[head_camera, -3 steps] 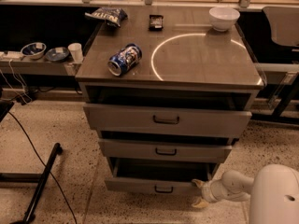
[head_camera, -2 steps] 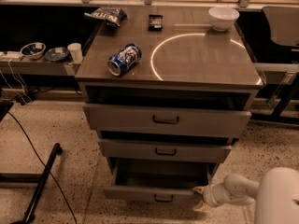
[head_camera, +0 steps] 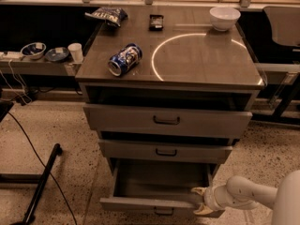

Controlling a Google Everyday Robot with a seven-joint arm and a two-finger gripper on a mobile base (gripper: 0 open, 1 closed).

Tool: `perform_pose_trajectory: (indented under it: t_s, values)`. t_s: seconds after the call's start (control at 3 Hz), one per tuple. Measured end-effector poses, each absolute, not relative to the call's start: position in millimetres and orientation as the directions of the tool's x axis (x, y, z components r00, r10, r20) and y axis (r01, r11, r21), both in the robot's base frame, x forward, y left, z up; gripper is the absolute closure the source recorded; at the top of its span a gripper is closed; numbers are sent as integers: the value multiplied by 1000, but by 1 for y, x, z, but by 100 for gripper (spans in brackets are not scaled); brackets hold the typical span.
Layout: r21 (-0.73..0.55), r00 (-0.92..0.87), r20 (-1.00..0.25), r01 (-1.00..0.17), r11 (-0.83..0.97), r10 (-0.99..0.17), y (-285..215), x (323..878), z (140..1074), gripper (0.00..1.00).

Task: Open bottom drawer

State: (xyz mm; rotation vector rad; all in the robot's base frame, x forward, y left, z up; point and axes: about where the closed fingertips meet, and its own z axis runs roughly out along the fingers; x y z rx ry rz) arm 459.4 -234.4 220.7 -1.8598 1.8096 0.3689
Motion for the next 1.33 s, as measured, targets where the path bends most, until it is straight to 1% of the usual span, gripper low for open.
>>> perform_pose_trajectory:
  t_s: [0.33, 0.67, 1.0, 1.33]
  values:
    - [-220, 121, -498, -975, -10, -859, -222, 469, 249, 42]
    - [-220, 128, -481, -975, -21, -868, -211, 492, 251, 60]
    - [-227, 91, -481, -974, 23, -872, -219, 523, 233, 84]
    - [-234, 16, -461, -967, 104, -887, -244, 545, 207, 100]
